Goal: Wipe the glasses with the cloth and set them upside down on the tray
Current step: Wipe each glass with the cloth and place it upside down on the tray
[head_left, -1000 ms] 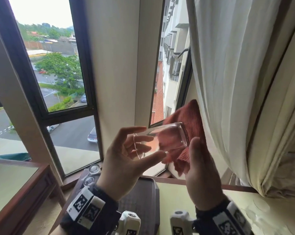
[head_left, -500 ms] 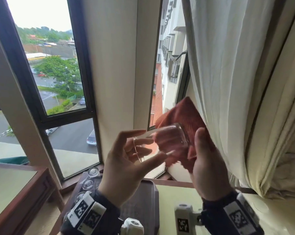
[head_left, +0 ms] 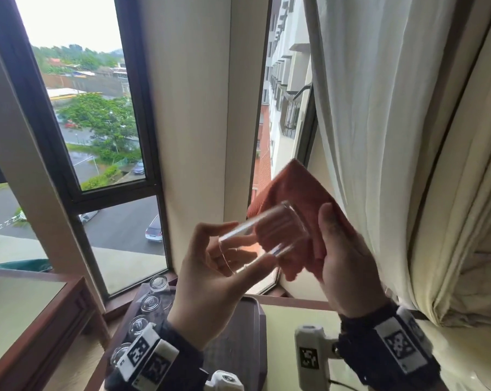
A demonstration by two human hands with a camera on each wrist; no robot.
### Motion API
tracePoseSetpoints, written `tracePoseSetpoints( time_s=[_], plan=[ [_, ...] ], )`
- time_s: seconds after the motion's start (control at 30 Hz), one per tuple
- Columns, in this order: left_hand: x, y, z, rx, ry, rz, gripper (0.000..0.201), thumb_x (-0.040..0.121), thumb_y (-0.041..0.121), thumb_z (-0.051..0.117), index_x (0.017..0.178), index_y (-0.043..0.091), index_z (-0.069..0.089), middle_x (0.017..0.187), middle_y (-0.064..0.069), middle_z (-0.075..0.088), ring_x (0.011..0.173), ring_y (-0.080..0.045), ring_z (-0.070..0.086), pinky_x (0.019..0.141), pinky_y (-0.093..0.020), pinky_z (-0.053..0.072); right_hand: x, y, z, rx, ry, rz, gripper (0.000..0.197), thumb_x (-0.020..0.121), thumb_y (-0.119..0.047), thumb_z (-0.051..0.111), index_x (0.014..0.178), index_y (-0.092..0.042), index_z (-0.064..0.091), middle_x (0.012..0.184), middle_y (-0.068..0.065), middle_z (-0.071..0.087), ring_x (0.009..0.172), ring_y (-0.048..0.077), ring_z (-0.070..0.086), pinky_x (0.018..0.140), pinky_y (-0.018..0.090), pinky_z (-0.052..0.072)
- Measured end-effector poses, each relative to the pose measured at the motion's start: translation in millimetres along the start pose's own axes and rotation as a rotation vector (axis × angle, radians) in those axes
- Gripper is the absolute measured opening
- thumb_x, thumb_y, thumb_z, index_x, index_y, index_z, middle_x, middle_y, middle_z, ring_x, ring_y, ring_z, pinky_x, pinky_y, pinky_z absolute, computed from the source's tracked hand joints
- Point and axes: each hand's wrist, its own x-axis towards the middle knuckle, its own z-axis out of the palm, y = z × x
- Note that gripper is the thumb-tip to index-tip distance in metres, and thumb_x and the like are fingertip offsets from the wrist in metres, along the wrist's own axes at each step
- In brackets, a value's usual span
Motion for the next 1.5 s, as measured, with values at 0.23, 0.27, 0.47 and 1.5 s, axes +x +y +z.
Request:
tracePoseSetpoints(
  time_s=[0.23,0.27,0.47,1.5],
  plan=[
    [1.6,11.3,11.6,0.070,-0.016,-0.199,0.076,0.062,0.034,0.094,0.123,0.019,0.052,0.108,-0.007,0.076,0.090,-0.014,0.079,0.071,-0.018,0.059,-19.4,49.4,13.5,-0.624,0.074,-0.335,0.063,0.084,-0.025,0.072,0.139,-0.011,0.046,0.126,0.026,0.065,0.119,0.039,0.062,0.102,0.048,0.045],
    [1.4,13.1,13.3,0.074,-0.038,-0.227,0.074,0.063,0.034,0.093,0.124,0.020,0.055,0.105,-0.006,0.078,0.090,-0.013,0.079,0.072,-0.016,0.058,-18.9,47.9,15.0,-0.571,0.103,-0.403,0.051,0.093,-0.023,0.068,0.140,-0.021,0.048,0.134,0.013,0.063,0.127,0.027,0.060,0.109,0.040,0.045],
    [4.1,21.0,17.0,-0.033,-0.131,-0.372,0.053,0.078,0.040,0.091,0.122,0.018,0.073,0.107,-0.007,0.081,0.101,-0.019,0.076,0.088,-0.027,0.054,-24.9,37.1,15.3,-0.242,-0.006,-0.344,0.040,0.105,-0.014,0.041,0.138,-0.035,0.050,0.131,-0.023,0.063,0.125,0.005,0.060,0.101,0.018,0.048],
    [29.1,20.0,10.4,-0.374,-0.174,-0.502,0.067,0.083,0.049,0.069,0.137,0.009,0.065,0.121,-0.014,0.076,0.105,-0.025,0.067,0.101,-0.041,0.046,-43.4,54.4,6.3,-0.935,-0.049,-0.642,0.038,0.092,-0.023,0.070,0.128,-0.014,0.069,0.139,-0.007,0.063,0.123,0.022,0.061,0.096,0.046,0.054]
  ],
)
